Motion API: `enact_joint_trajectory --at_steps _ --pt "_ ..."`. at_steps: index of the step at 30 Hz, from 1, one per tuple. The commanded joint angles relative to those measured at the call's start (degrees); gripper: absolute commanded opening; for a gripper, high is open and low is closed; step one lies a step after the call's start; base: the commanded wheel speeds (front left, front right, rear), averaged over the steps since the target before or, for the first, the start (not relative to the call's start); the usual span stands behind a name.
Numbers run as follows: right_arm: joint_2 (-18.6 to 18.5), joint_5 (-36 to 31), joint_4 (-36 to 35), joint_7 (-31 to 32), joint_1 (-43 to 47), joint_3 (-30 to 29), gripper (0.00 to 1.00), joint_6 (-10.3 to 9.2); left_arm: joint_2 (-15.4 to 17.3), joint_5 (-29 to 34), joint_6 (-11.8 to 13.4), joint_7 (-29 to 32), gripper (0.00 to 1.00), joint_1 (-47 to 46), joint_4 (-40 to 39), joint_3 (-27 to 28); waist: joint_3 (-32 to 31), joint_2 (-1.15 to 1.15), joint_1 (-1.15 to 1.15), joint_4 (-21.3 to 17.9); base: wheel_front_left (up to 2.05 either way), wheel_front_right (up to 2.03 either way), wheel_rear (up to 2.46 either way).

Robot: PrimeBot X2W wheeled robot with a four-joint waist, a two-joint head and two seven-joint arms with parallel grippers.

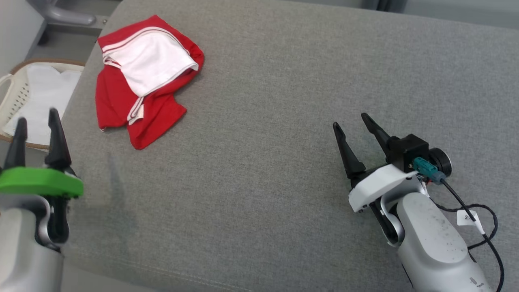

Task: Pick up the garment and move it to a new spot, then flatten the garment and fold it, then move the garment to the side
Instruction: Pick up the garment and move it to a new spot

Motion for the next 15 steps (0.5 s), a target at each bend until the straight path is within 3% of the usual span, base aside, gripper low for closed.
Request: enact_joint_trajectory --at_steps 1,4,15 --pt "-0.4 -0.6 -0.6 -0.3 -1.2 0.4 1.0 -0.11 1.8 -2.1 0.2 0.0 1.0 -2.9 0.1 -2.1 5.3 0.0 0.0 -2.8 0.0 0.0 0.0" --pt "-0.4 -1.1 -1.6 -0.2 -2.8 1.7 1.0 -0.11 6.8 -6.5 0.2 0.0 1.0 -8.3 1.4 -6.4 7.9 0.0 0.0 -4.4 0.0 0.0 0.0" --pt "-0.3 -1.5 -4.6 -0.3 -6.0 4.7 1.0 -0.11 18.6 -24.4 0.2 2.7 1.0 -22.1 8.5 -27.6 14.7 0.0 0.0 -10.6 0.0 0.0 0.0"
